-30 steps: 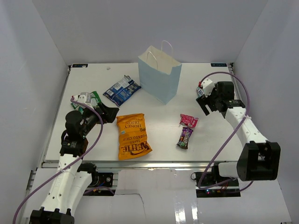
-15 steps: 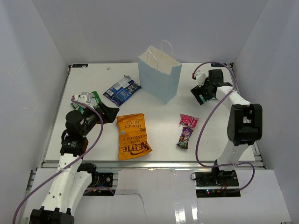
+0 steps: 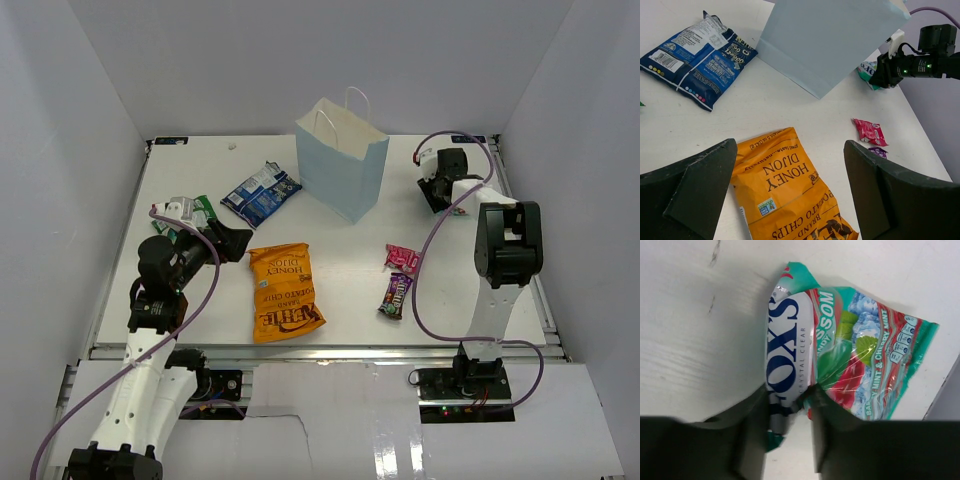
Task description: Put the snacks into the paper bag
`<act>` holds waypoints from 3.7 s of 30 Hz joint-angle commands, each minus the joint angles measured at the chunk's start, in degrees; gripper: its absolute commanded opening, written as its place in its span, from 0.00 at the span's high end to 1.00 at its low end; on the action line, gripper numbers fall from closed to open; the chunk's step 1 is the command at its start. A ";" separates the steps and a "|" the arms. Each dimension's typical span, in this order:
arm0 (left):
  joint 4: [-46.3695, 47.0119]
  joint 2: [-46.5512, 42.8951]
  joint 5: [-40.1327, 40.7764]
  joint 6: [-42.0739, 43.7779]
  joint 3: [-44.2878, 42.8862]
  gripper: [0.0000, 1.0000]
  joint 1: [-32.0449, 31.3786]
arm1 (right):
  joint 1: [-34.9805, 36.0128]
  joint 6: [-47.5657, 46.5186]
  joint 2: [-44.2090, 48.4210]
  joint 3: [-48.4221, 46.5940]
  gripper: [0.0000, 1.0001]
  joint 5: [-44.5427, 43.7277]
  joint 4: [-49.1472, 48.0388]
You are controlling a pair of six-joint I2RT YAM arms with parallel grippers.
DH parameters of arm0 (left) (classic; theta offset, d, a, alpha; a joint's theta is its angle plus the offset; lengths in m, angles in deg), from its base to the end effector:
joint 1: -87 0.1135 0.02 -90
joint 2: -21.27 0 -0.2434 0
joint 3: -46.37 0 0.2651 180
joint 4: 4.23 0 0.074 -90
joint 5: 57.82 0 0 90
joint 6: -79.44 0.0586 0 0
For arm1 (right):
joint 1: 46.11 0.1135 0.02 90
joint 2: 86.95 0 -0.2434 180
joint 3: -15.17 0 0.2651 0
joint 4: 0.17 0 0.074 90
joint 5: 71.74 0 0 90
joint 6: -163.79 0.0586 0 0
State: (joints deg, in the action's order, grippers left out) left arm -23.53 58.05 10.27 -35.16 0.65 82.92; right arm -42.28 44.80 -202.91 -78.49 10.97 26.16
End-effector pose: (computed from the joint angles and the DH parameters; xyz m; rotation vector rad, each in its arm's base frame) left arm 0.2111 -0.0370 0.2773 -0.0341 1.7903 -0.6966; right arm 0.4586 0.0232 0.1326 -0.6332 2.3578 -0.3525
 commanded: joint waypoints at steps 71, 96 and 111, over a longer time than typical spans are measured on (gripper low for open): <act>1.12 5.06 -1.29 0.69 -2.25 0.02 2.32 | 9.35 40.16 10.04 -28.76 0.29 53.16 -6.31; -17.85 39.96 10.05 -10.38 -17.64 0.03 1.88 | 4.69 14.32 58.04 28.88 0.13 52.29 4.50; -20.59 38.37 11.36 -8.71 -12.62 0.09 -9.98 | 4.60 13.44 58.92 32.23 0.11 56.95 4.15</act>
State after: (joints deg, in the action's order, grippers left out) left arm -43.05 95.60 20.83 -45.34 -12.12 73.92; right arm -37.47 59.33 -144.96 -47.16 65.64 32.22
